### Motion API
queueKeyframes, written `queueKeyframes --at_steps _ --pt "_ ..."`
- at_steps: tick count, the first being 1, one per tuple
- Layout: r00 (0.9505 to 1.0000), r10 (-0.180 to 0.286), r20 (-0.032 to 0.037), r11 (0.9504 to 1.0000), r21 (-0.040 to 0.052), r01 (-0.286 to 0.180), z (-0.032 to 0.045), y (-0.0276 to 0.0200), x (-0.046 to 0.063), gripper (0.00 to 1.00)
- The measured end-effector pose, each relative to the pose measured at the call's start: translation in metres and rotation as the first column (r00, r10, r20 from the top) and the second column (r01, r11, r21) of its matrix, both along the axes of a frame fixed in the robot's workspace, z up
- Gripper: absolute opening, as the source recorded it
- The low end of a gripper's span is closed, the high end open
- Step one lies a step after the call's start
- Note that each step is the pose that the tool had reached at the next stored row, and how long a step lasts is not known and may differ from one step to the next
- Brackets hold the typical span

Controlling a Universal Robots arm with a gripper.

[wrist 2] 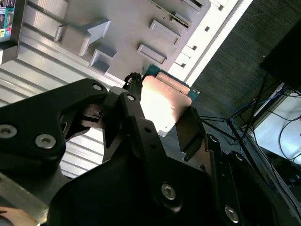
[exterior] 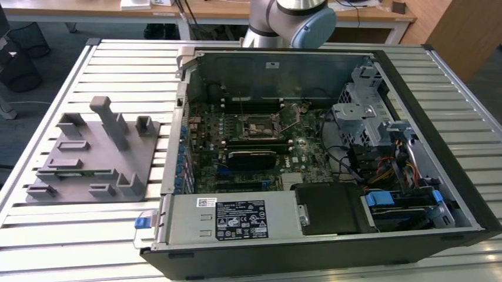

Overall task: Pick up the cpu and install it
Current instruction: 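Pick up the cpu and move it towards the insertion slot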

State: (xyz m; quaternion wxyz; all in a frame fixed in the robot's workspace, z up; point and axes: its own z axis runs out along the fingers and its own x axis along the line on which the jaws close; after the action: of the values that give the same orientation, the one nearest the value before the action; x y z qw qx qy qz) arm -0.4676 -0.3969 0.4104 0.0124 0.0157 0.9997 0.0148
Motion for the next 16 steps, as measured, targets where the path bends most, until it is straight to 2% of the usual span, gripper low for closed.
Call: queueKeyframes --at_steps 6,12,16 --pt "1.0000 0.000 0.0004 1.0000 0.0001 0.000 0.0119 0.0004 0.000 0.54" --pt "1.0000 0.000 0.0006 1.0000 -0.0003 0.000 0.0310 0.0010 0.000 0.54" --pt "1.0000 0.000 0.0009 1.0000 -0.0002 0.000 0.0336 0.0010 0.000 0.54"
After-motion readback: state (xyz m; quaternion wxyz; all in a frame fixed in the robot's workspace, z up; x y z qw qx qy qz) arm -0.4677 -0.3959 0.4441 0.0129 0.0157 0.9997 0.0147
